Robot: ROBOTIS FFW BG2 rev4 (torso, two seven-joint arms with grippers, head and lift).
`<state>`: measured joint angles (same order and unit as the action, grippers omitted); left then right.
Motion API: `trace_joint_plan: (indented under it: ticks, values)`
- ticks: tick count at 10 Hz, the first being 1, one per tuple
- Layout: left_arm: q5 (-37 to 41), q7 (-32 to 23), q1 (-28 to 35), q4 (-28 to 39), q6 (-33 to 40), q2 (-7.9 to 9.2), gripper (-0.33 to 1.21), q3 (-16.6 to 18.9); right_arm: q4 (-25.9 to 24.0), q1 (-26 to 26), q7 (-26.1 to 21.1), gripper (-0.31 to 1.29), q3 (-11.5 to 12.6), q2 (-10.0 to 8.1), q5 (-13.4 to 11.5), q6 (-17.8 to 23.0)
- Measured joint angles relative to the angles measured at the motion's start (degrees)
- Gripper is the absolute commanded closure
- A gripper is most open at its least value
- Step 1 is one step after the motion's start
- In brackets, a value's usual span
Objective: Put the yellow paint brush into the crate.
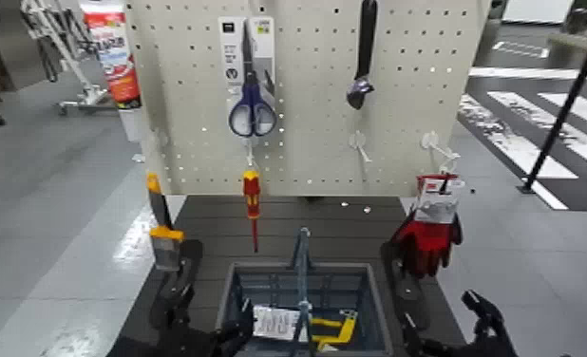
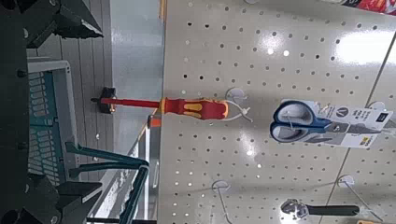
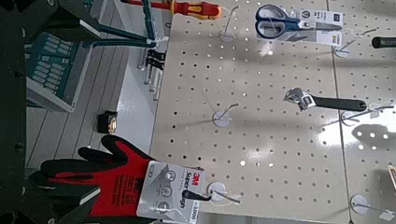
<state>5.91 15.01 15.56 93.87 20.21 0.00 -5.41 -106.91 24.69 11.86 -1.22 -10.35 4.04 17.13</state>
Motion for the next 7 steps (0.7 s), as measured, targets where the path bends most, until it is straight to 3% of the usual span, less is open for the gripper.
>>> trace_joint_plan:
  ticks: [4,7]
  values:
    - [-0.11,0.10,-0.01,0.00,-0.01,0.00,0.16,0.01,-0.06,0.04,0.01,0.15,0.04,0.07,0.00,0.01]
    - [0.42,1.41,-0.17,0.00,-1.14,0.00,0.17,2.24,-0.06,0.09,0.00,0.15,-0.01,0.07,0.00,0.01]
